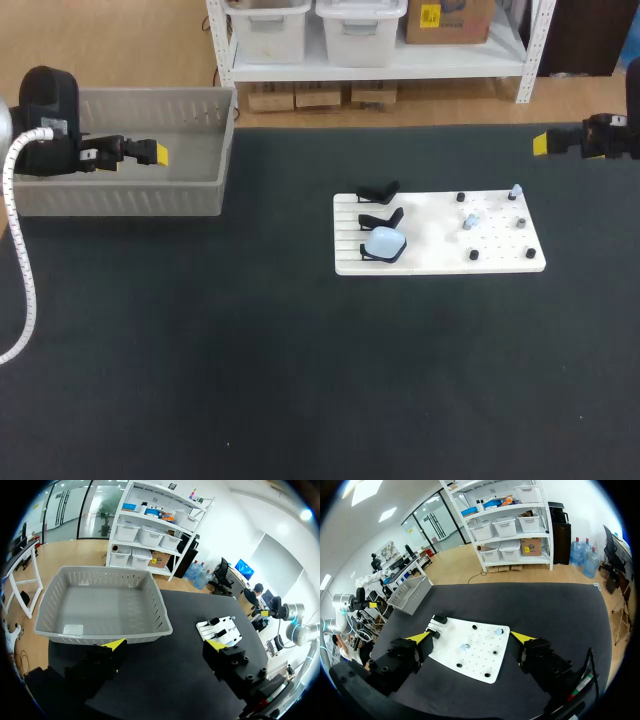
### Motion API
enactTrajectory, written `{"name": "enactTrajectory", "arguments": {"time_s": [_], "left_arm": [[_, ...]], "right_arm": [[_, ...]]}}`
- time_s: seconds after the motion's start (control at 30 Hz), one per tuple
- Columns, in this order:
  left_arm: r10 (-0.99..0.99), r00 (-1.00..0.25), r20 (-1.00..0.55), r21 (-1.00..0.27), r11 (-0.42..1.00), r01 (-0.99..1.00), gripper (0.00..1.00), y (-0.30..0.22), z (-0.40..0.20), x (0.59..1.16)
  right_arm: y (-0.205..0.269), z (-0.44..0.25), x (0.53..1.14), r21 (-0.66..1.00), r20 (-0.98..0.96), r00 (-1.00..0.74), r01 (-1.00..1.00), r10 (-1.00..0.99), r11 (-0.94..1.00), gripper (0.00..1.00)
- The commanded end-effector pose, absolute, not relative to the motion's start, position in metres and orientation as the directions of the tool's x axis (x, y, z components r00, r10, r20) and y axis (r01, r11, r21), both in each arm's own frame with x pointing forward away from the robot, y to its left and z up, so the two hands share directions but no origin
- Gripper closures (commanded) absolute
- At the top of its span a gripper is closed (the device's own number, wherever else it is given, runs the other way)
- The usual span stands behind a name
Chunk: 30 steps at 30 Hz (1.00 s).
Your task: Pick up each earbud case from the left stands, insert the matching earbuds, close the lid, and place the case in the box.
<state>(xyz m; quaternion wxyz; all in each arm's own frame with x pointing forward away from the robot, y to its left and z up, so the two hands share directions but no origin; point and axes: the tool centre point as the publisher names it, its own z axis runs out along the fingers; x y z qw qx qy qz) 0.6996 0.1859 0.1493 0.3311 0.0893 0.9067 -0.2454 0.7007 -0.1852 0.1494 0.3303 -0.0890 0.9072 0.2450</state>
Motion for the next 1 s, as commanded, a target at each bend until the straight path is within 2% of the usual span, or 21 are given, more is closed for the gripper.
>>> {"name": "enactTrajectory", "arguments": {"time_s": [0.03,0.33,0.63,0.83,1.0], "left_arm": [[0.001,-0.768,-0.64,-0.382,0.868,0.319,0.0,0.185,0.15,0.7],[0.006,-0.766,-0.643,-0.378,0.867,0.325,0.0,0.183,0.151,0.7],[0.109,-0.701,-0.704,-0.349,0.807,0.476,0.0,0.169,0.155,0.697],[0.282,-0.559,-0.78,-0.252,0.677,0.692,0.0,0.149,0.163,0.695],[0.405,-0.416,-0.814,-0.18,0.505,0.844,0.0,0.13,0.165,0.694]], "right_arm": [[-0.185,0.15,0.701,0.386,-0.643,-0.766,-0.324,0.0,0.864,0.0],[-0.185,0.15,0.701,0.386,-0.643,-0.766,-0.324,0.0,0.864,0.0],[-0.185,0.15,0.701,0.386,-0.643,-0.766,-0.324,0.0,0.864,0.0],[-0.185,0.15,0.701,0.386,-0.643,-0.766,-0.324,0.0,0.864,0.0],[-0.185,0.15,0.701,0.386,-0.643,-0.766,-0.324,0.0,0.864,0.0]]}}
